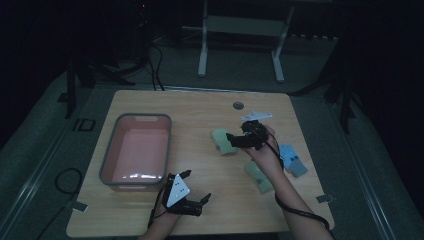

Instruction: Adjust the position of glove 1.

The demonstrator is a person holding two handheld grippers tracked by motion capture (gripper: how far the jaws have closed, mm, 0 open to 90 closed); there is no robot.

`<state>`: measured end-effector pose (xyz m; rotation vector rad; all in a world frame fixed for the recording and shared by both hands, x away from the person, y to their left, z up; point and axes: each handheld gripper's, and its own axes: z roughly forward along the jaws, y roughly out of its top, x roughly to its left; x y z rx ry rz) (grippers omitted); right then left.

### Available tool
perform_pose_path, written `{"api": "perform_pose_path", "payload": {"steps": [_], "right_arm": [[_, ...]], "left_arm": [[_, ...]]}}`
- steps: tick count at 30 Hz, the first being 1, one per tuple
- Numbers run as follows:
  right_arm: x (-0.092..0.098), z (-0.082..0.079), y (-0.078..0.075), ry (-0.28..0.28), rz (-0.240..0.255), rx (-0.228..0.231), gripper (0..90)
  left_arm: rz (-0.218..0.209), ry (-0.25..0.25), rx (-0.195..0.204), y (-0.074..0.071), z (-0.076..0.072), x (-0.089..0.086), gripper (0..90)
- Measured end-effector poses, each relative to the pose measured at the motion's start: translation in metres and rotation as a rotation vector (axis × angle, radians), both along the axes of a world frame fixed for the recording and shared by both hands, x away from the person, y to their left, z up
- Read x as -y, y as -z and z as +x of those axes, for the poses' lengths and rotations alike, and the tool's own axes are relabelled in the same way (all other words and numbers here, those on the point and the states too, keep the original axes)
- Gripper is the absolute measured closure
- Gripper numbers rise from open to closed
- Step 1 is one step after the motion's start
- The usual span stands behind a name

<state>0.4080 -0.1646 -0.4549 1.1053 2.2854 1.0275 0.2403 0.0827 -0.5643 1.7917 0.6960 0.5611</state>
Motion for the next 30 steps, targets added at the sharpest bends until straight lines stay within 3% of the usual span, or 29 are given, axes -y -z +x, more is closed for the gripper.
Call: {"api": "perform_pose_path", "payload": {"steps": [6, 12, 16, 22, 30], "right_arm": [[-0.016, 0.014, 0.018, 0.01, -0.034, -0.05, 38.2], [-0.021, 0.025, 0.025, 0.006, -0.042, -0.071, 43.2], [-0.027, 0.04, 0.037, -0.007, -0.054, -0.115, 50.0], [-0.035, 0.052, 0.054, -0.019, -0.081, -0.154, 50.2], [-0.041, 0.065, 0.072, -0.011, -0.11, -0.158, 52.9]], "left_arm": [[-0.004, 0.005, -0.001, 0.0, 0.0, 0.0, 1.5], [-0.007, 0.007, -0.003, 0.0, 0.0, 0.0, 1.5], [-0.01, 0.004, -0.004, 0.0, 0.0, 0.0, 1.5], [-0.01, 0.004, -0.003, 0.0, 0.0, 0.0, 1.5], [-0.014, 0.005, -0.005, 0.0, 0.0, -0.001, 1.5]]}}
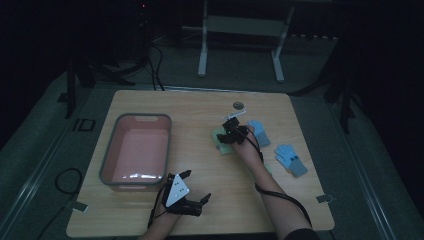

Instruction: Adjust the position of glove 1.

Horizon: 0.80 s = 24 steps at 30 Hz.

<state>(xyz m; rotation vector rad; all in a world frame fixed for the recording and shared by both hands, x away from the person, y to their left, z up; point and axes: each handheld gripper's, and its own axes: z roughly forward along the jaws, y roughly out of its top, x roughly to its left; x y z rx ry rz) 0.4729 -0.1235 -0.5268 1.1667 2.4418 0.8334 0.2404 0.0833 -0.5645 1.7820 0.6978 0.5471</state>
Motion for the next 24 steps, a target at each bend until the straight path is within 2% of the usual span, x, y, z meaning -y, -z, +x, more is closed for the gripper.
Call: {"api": "perform_pose_path", "payload": {"steps": [2, 8, 12, 14, 18, 21, 24], "right_arm": [[0.0, 0.002, 0.004, 0.006, -0.001, -0.013, 53.9], [-0.004, 0.002, 0.01, 0.002, -0.04, -0.009, 58.5], [-0.004, 0.004, 0.012, -0.003, -0.018, -0.01, 66.3], [-0.003, 0.004, 0.013, 0.0, -0.004, -0.011, 73.3], [-0.005, -0.001, 0.014, 0.024, 0.009, 0.011, 83.9], [-0.005, -0.005, 0.01, 0.057, 0.036, 0.016, 85.5], [-0.004, -0.014, -0.001, 0.071, 0.056, 0.028, 85.8]], "left_arm": [[0.0, -0.001, 0.0, 0.0, 0.0, 0.0, 1.5], [0.002, -0.003, -0.002, 0.0, 0.0, 0.0, 1.5], [-0.003, -0.006, -0.007, 0.0, 0.001, -0.001, 1.5], [-0.001, -0.006, -0.007, 0.0, 0.001, -0.001, 1.5], [-0.004, -0.008, -0.009, 0.0, 0.001, -0.001, 1.5], [-0.008, -0.01, -0.011, 0.0, 0.001, -0.001, 1.5], [-0.006, -0.011, -0.012, 0.0, 0.001, -0.001, 1.5]]}}
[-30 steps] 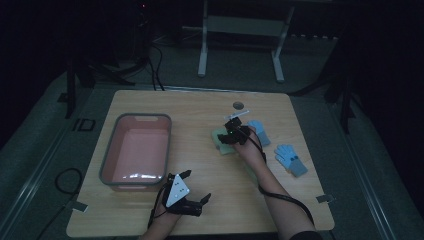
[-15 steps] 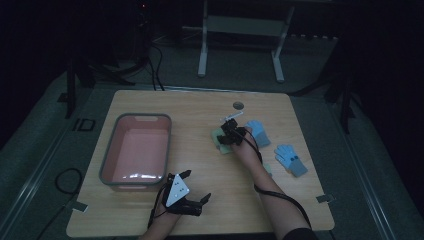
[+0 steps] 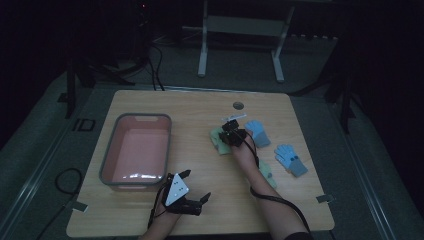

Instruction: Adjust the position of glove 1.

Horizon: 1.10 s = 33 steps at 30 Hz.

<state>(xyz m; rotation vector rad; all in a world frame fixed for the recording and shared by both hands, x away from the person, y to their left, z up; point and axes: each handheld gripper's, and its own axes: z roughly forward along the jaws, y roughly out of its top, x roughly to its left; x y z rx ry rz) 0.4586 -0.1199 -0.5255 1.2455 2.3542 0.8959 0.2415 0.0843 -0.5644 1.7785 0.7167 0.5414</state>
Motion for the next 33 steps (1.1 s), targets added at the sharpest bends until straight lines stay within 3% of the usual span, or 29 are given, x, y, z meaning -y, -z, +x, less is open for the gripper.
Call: {"api": "perform_pose_path", "payload": {"steps": [7, 15, 17, 18, 22, 30, 33], "right_arm": [[0.002, -0.025, -0.03, 0.063, 0.045, 0.013, 85.9], [0.003, -0.076, -0.054, 0.115, 0.101, 0.072, 85.9], [0.003, -0.081, -0.055, 0.119, 0.105, 0.079, 85.9], [0.004, -0.094, -0.056, 0.13, 0.106, 0.083, 85.9], [0.001, -0.113, -0.051, 0.146, 0.091, 0.096, 85.9], [0.008, -0.128, -0.038, 0.176, 0.131, 0.036, 85.7], [0.009, -0.135, -0.031, 0.19, 0.12, 0.03, 85.7]], "left_arm": [[0.004, -0.002, 0.003, 0.0, 0.0, 0.0, 1.5], [0.001, -0.007, 0.0, 0.0, 0.0, 0.0, 1.5], [0.001, -0.007, 0.0, 0.0, 0.0, 0.0, 1.5], [0.0, -0.007, -0.001, 0.0, 0.0, 0.0, 1.5], [0.004, -0.006, 0.002, 0.0, 0.0, 0.0, 1.5], [0.002, -0.006, 0.0, 0.0, 0.0, 0.0, 1.5], [0.003, -0.007, 0.0, 0.0, 0.0, 0.0, 1.5]]}}
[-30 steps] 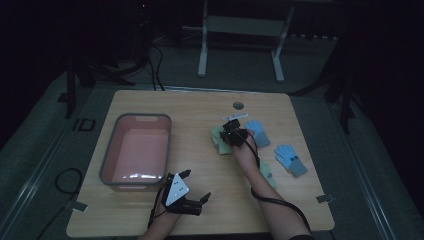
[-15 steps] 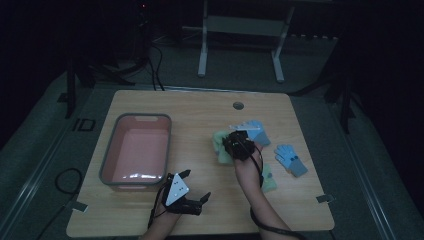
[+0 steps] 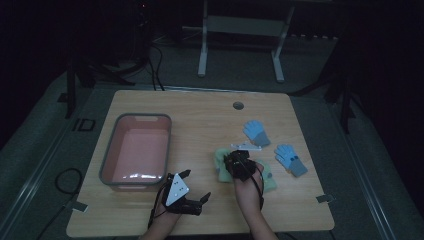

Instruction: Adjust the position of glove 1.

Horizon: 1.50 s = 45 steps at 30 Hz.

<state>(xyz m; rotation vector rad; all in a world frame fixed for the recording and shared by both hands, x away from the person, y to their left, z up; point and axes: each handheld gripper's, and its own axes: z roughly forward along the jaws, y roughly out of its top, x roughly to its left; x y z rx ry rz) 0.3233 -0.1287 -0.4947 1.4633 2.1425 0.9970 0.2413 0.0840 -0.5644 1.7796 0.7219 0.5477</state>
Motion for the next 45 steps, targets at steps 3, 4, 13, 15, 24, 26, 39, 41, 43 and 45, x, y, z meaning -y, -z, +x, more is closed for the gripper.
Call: {"api": "perform_pose_path", "payload": {"steps": [3, 4, 13, 15, 24, 26, 39, 41, 43, 45], "right_arm": [[-0.001, -0.006, 0.01, 0.013, -0.001, -0.013, 85.7], [-0.002, -0.005, 0.013, 0.014, 0.005, -0.025, 85.6], [-0.01, 0.0, 0.04, 0.031, -0.002, -0.067, 84.2], [-0.011, 0.0, 0.043, 0.027, -0.004, -0.073, 83.4], [-0.02, 0.001, 0.052, 0.026, 0.022, -0.049, 65.4], [-0.022, 0.001, 0.048, -0.003, -0.003, -0.034, 62.5], [0.015, 0.009, 0.02, -0.161, -0.076, 0.065, 60.8], [0.021, 0.01, 0.021, -0.171, -0.078, 0.065, 60.7], [0.026, 0.009, 0.021, -0.173, -0.078, 0.066, 60.7], [0.032, 0.009, 0.022, -0.188, -0.081, 0.064, 60.7]], "left_arm": [[0.002, 0.002, 0.0, 0.0, 0.0, 0.0, 1.5], [0.002, 0.002, 0.0, 0.0, 0.0, 0.0, 1.5], [-0.002, 0.006, 0.001, 0.0, 0.0, 0.0, 1.5], [-0.001, 0.008, 0.003, 0.0, 0.0, 0.0, 1.5], [-0.002, 0.01, 0.0, 0.0, 0.0, 0.0, 1.5], [-0.002, 0.009, 0.0, 0.0, 0.0, 0.0, 1.5], [-0.002, 0.009, -0.002, 0.0, 0.001, 0.0, 1.5], [-0.002, 0.01, -0.003, 0.0, 0.001, 0.0, 1.5], [-0.002, 0.01, -0.002, 0.0, 0.0, 0.0, 1.5], [-0.002, 0.007, 0.001, 0.0, 0.0, 0.001, 1.5]]}}
